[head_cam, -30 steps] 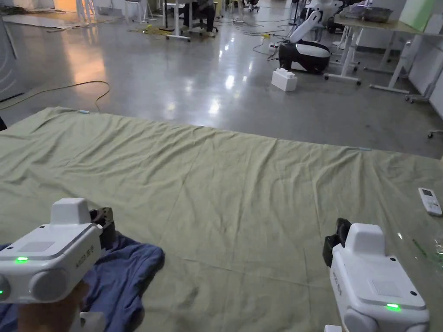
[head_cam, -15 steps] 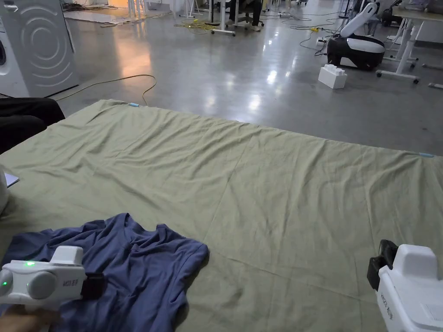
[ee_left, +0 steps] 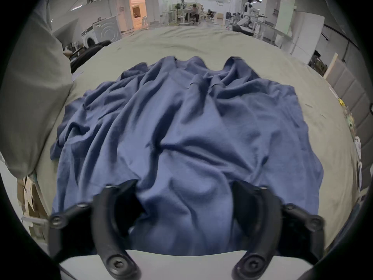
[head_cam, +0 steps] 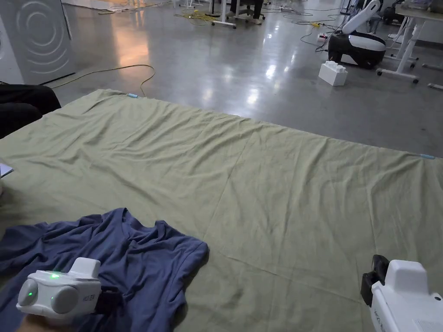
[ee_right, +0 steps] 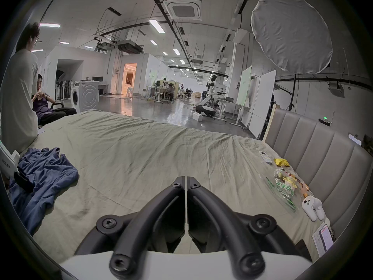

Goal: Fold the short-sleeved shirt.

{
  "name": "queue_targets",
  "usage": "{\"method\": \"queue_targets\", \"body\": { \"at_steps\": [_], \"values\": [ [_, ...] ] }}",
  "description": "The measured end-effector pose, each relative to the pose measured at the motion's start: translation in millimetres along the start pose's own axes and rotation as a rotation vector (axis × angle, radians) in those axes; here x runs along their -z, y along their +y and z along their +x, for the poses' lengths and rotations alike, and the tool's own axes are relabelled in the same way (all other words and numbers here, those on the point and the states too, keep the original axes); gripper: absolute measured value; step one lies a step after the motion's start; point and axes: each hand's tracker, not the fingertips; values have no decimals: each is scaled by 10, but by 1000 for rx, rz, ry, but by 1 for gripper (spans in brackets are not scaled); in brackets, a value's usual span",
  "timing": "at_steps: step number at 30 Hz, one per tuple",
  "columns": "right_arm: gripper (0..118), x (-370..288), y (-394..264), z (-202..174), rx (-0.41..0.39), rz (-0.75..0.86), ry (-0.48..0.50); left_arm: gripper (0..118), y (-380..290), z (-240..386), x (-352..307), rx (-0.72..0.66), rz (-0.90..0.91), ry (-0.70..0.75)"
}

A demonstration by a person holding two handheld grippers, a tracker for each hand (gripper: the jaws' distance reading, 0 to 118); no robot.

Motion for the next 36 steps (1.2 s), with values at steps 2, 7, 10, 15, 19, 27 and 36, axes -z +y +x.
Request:
{"method": "queue_targets", "body": {
  "at_steps": [2,7,10,15,19,27,36],
  "values": [
    [2,19,-3,-26,1,-3,2,32,-17,55,-27,40,9,14],
    [2,29,18,-95,-3,-5,13,10,-83,-78,-26,-29,37,-13],
    [2,22,33,-123,-5,-2,18,10,-84,-140,-39,-41,33,-34],
    [2,3,38,-142,-2,6,23,7,-10,-210,-140,-199,51,-88],
    [2,-12,51,-145,14,10,25,7,43,-264,-331,-299,170,-182],
    [2,-61,120,-77,21,33,28,7,503,-7,-883,-268,329,-275],
    [2,-178,173,211,46,68,-11,7,1242,727,-1575,-188,515,-383]
  ]
}}
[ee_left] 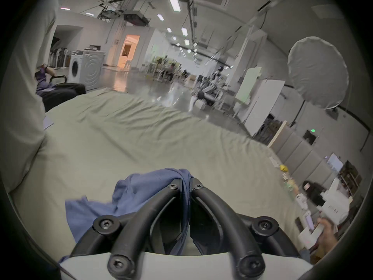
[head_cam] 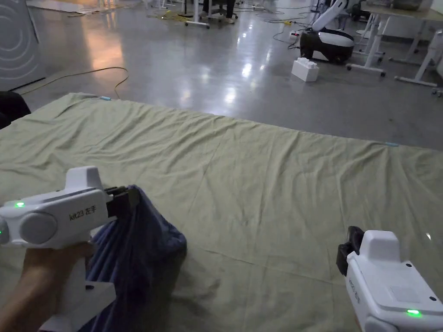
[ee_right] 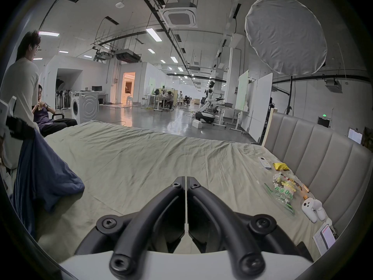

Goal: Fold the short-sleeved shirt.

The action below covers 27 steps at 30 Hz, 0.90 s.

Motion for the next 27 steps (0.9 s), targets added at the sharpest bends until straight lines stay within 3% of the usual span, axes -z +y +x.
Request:
{"method": "queue_targets", "body": {
  "at_steps": [16,20,27],
  "values": [
    [2,-410,20,900,72,39,-171,7,356,2381,580,198,27,-392],
    [2,-509,-22,1118,87,36,-219,7,96,2906,817,273,-41,-479],
    [2,-608,-152,1328,116,11,-266,7,-808,3311,1131,290,-243,-475]
  ]
}}
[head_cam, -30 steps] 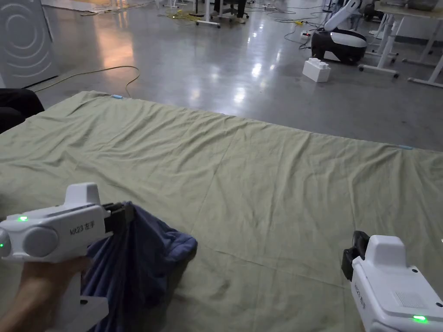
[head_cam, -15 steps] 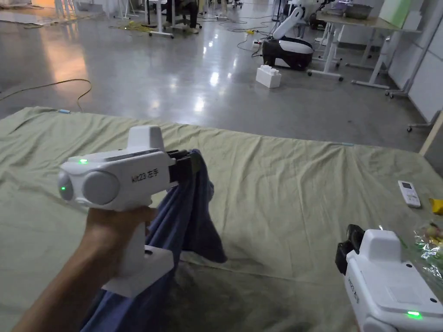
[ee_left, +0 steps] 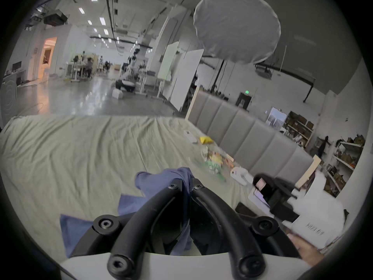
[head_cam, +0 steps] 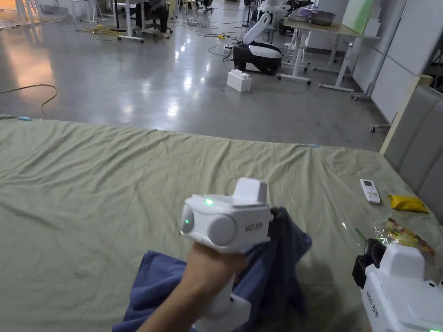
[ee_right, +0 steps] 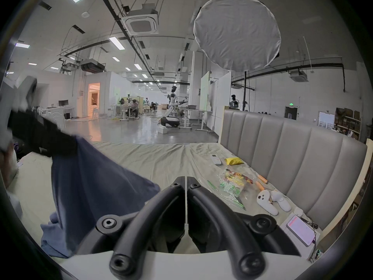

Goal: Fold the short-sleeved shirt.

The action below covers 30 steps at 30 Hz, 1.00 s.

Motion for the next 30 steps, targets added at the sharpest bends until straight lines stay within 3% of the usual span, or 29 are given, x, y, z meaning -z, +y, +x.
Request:
{"method": "queue_targets", "body": {
  "at_steps": [8,9,12,13,18,23,25,27,30],
  "values": [
    [2,-30,-98,27,-12,-25,4,12,-642,-249,100,-103,-97,83],
    [2,-23,-104,14,-10,-29,6,19,-661,-299,72,-112,-95,93],
    [2,-7,-112,-52,-5,-32,21,71,-629,-449,-97,-126,-69,103],
    [2,-6,-108,-86,-8,-31,26,79,-594,-492,-186,-118,-38,106],
    [2,-17,-37,-261,-5,-17,68,92,-396,-667,-653,-95,104,158],
    [2,-47,70,-446,-4,12,113,85,-371,-830,-1084,-51,223,320],
    [2,-65,110,-515,-3,28,122,60,-426,-876,-1243,-20,276,403],
    [2,-82,144,-579,-2,44,132,17,-502,-915,-1371,-8,317,488],
    [2,-94,184,-663,-9,74,135,5,-622,-995,-1498,-30,313,610]
  ]
}}
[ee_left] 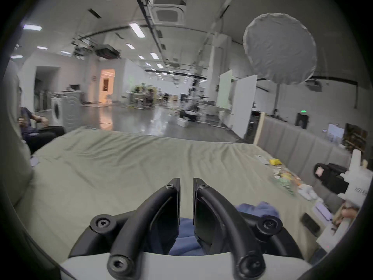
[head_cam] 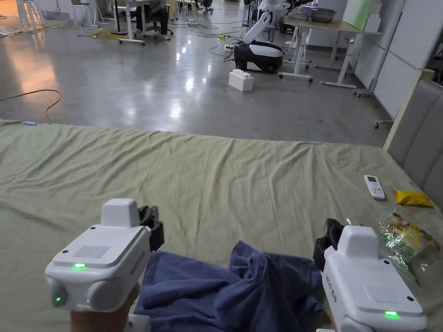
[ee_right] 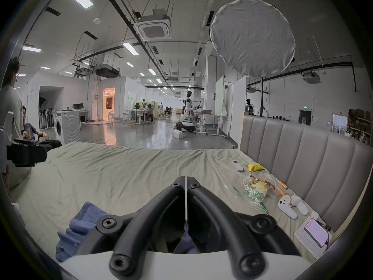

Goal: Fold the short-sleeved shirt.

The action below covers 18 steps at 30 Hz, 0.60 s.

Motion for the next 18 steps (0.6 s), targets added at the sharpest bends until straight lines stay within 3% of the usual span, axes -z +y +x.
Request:
{"method": "queue_targets", "body": {
  "at_steps": [9,18],
  "values": [
    [2,73,-35,-97,-6,-13,36,1,-236,-363,123,-71,-113,-17],
    [2,201,-195,-4,-9,-67,24,1,-483,-597,834,-141,-306,-48]
  ]
}}
